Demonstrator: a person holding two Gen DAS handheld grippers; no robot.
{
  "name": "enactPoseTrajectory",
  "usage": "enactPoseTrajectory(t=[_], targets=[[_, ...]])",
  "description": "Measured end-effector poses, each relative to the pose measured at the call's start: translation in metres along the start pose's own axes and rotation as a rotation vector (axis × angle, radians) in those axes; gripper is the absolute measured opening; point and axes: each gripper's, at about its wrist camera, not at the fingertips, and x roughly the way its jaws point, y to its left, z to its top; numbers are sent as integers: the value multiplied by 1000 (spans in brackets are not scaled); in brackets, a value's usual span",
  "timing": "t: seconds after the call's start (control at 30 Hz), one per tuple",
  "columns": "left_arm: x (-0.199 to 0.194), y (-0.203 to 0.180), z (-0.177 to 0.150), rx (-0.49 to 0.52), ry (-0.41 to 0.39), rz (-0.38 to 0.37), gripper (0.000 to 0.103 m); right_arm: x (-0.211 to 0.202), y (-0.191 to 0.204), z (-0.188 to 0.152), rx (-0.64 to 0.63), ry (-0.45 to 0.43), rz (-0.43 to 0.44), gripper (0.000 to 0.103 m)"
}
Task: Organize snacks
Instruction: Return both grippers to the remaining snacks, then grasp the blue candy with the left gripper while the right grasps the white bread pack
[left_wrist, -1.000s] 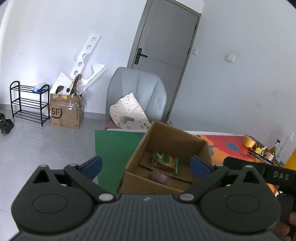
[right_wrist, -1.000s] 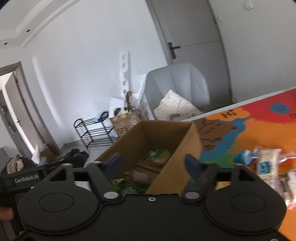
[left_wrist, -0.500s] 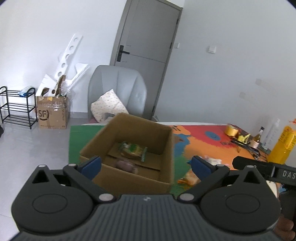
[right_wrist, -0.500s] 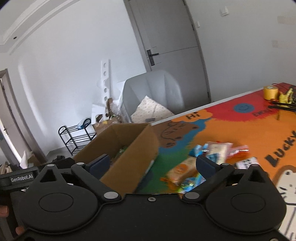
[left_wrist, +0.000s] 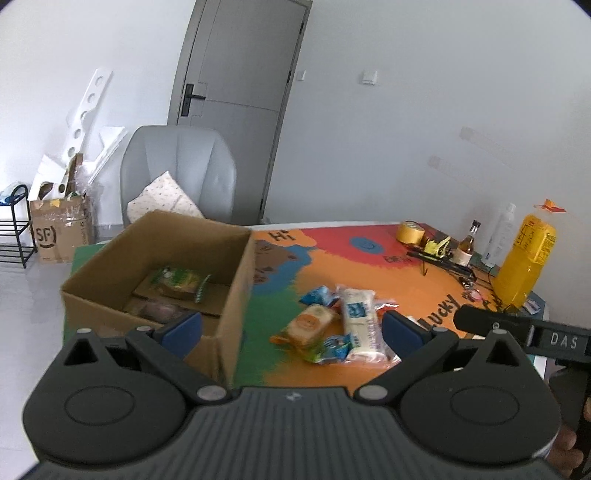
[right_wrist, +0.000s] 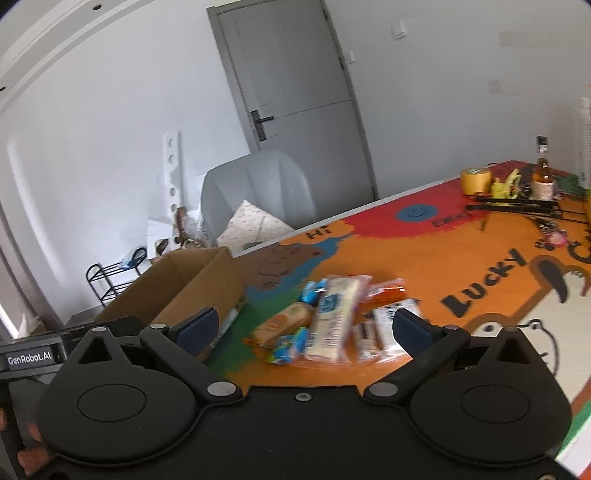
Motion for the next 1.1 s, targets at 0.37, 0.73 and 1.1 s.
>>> enactPoseTrajectory(t=[0.37,0.73,1.1], targets=[[25,-29,-8,37,17,-52,102,-1,-41,-12,60,-6,-32,101],[70,-38,-15,48,91,-53,89,30,-66,-19,97,47,-22,79],[124,-39,-23,14,193,-34,55,73,-92,-18,104,106,-26,72]])
